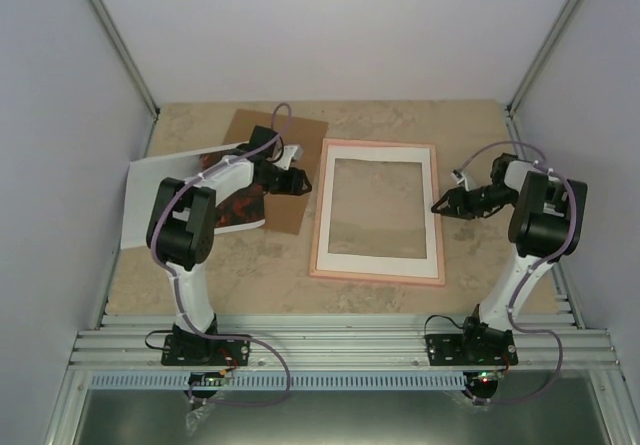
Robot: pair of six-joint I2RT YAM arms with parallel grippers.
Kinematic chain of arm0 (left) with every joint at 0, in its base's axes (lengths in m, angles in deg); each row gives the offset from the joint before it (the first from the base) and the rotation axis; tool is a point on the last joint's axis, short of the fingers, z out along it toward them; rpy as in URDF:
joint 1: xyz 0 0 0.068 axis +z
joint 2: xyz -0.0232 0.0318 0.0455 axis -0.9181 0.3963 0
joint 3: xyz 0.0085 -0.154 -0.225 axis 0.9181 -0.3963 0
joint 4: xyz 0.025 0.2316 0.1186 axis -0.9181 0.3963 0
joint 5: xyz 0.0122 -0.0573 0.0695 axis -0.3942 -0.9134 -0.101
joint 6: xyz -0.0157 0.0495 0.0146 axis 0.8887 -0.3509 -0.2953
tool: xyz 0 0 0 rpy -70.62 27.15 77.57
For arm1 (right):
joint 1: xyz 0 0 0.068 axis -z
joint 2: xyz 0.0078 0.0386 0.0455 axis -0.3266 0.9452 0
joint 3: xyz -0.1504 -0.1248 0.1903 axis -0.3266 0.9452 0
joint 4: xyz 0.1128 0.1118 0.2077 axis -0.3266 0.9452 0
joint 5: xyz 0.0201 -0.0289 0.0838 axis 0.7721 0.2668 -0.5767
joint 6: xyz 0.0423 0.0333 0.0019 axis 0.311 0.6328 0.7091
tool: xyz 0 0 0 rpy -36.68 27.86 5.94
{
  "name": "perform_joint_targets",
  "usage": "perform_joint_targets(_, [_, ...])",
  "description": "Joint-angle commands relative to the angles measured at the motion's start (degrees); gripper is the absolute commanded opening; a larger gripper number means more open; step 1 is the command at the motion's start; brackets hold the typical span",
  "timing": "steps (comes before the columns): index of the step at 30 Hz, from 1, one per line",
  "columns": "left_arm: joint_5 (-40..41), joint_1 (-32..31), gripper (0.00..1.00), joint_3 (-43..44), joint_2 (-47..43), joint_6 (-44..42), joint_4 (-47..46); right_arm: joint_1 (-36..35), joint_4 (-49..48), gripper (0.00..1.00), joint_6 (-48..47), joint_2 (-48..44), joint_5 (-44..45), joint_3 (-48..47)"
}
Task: Put the photo into the frame
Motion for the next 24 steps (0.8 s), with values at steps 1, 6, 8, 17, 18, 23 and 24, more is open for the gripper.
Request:
perform_joint_targets(1, [6.60, -0.58, 0.59, -0.69, -3.57, -2.51, 2.15, 0.49, -3.44, 0.52, -0.05, -6.81, -0.73, -3.12])
perform_joint_targets(6, [24.07, -0.46, 0.63, -9.18, -13.95, -13.08, 4.70, -1.23, -5.35, 0.56, 0.60, -12.21, -4.08, -5.51])
perform_joint_targets(8, [30.30, 0.08, 0.66, -12.91, -16.55, -17.69, 5.59, -2.39, -6.20, 0.57, 2.22, -12.74, -5.92, -6.74])
perform_joint_targets(17, [42.42, -1.83, 0.81, -20.26, -17.93, -21.46, 4.35, -6.73, -10.07, 0.57, 6.67, -13.59, -8.02, -8.37])
perform_joint_targets(18, [43.62, -2.61, 0.82, -20.99, -17.66, -21.51, 3.59, -6.89, -10.14, 0.57, 6.77, -13.51, -7.99, -8.29])
perform_joint_targets(23, [47.92, -4.22, 0.76, -22.11, -14.98, -20.42, 1.41, -7.21, -9.71, 0.57, 7.12, -13.43, -7.71, -7.73])
perform_joint_targets(24, [48.61, -4.20, 0.73, -22.15, -14.68, -19.86, 1.01, -7.17, -9.71, 0.57, 7.16, -13.80, -7.69, -7.50])
